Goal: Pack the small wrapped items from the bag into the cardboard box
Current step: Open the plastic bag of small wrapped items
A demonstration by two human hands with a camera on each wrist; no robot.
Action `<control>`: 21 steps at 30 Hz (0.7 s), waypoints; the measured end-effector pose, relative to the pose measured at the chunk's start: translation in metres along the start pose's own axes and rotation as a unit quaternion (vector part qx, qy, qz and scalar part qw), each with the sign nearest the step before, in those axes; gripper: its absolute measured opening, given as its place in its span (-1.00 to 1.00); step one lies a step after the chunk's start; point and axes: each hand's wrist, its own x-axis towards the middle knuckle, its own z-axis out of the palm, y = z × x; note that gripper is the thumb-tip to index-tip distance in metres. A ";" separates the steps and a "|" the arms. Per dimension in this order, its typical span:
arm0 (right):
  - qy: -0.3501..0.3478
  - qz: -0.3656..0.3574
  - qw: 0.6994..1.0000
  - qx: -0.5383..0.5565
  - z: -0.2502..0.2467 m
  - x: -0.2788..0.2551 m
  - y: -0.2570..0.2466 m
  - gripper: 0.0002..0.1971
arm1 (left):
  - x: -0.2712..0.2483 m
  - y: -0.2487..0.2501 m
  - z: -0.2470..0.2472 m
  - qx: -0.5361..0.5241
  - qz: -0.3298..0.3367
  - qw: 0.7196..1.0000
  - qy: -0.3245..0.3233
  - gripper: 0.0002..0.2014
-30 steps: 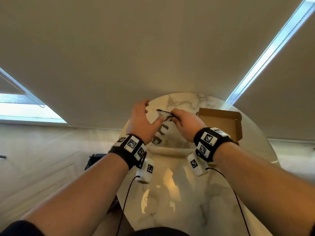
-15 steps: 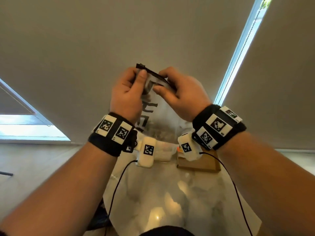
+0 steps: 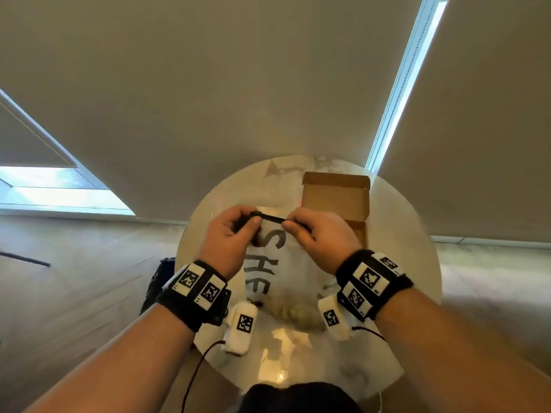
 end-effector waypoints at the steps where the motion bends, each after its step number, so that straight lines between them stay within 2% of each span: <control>1: -0.015 0.007 1.000 -0.003 0.008 -0.008 0.005 -0.76 | -0.005 -0.010 0.000 0.008 -0.018 1.000 0.009 -0.88; 3: -0.031 0.015 0.999 -0.018 0.020 -0.020 0.012 -0.79 | -0.010 -0.026 -0.003 0.013 -0.048 0.998 0.029 -0.89; 6: -0.037 0.037 0.998 -0.043 0.027 -0.033 0.018 -0.71 | -0.011 -0.040 -0.010 -0.019 -0.097 0.993 0.067 -0.88; 9: 0.009 0.037 0.997 -0.068 0.018 -0.040 0.022 -0.72 | -0.008 -0.042 -0.022 -0.069 -0.129 0.985 0.096 -0.88; 12: 0.061 0.072 0.991 -0.095 0.002 -0.039 0.025 -0.75 | -0.006 -0.040 -0.033 -0.077 -0.120 0.986 0.090 -0.86; 16: 0.081 0.157 0.976 -0.125 -0.013 -0.031 0.034 -0.80 | -0.002 -0.041 -0.044 -0.058 -0.105 0.990 0.076 -0.85; 19: 0.118 0.226 0.953 -0.165 -0.016 -0.027 0.040 -0.76 | 0.004 -0.042 -0.051 -0.068 -0.099 0.990 0.077 -0.83; 21: 0.157 0.236 0.941 -0.187 -0.014 -0.023 0.034 -0.74 | 0.008 -0.041 -0.052 -0.069 -0.089 0.991 0.069 -0.83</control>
